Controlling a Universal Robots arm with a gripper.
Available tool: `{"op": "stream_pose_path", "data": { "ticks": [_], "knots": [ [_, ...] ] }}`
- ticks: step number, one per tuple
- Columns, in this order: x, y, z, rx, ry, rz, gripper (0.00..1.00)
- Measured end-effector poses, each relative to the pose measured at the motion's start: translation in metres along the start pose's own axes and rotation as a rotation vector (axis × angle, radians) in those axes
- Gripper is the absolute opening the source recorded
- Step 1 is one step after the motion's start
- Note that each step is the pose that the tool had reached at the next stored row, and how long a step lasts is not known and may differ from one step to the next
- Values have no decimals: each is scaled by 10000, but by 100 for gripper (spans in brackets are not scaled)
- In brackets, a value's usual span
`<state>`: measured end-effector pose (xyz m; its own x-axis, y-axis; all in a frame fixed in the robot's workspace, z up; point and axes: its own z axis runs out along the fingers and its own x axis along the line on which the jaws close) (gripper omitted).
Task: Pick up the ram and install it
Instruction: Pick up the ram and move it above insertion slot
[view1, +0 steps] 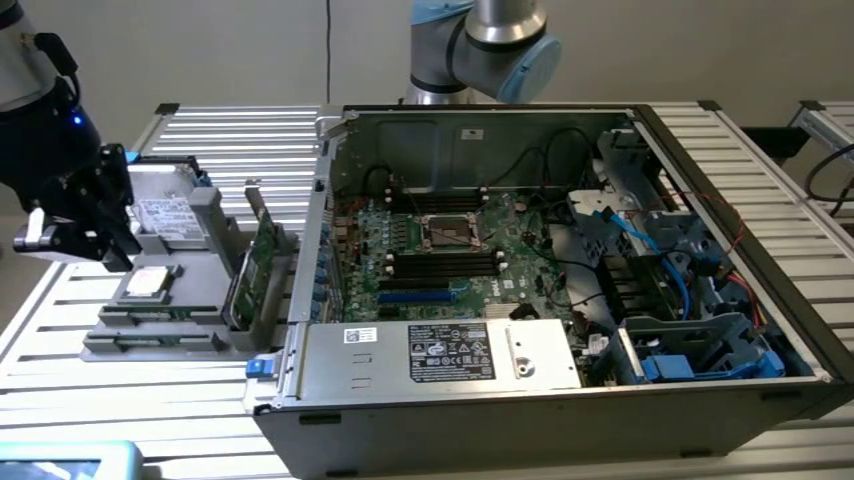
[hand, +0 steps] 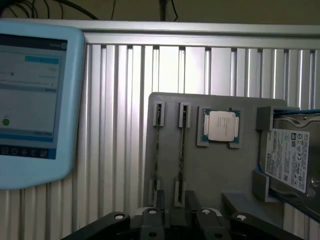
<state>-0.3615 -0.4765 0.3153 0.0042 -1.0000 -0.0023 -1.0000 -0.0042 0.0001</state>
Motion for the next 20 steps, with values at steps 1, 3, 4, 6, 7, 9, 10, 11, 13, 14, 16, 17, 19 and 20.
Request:
{"op": "stream_pose_path", "data": {
  "ticks": [1, 3, 4, 6, 7, 9, 10, 11, 13, 14, 16, 17, 19, 20],
  "knots": [
    [0, 0, 7, 0, -1, -3, 30],
    [0, 1, 28, 0, 0, -7, 36],
    [0, 2, 43, 0, 0, -8, 36],
    [-1, 8, 73, 1, -1, -9, 36],
    [-1, 14, 80, 1, 0, -9, 36],
    [0, 20, 92, 4, 0, -12, 36],
    [1, 20, 103, 4, -1, -13, 36],
    [4, 21, 120, 4, 0, -12, 36],
    [8, 21, 155, 3, 0, -11, 36],
    [10, 21, 174, 4, 0, -3, 36],
    [11, 21, 212, 5, -1, 81, 36],
    [12, 21, 227, 5, 0, 145, 36],
    [12, 21, 265, 5, -1, 366, 36],
    [12, 21, 283, 4, 0, 468, 36]
  ]
}}
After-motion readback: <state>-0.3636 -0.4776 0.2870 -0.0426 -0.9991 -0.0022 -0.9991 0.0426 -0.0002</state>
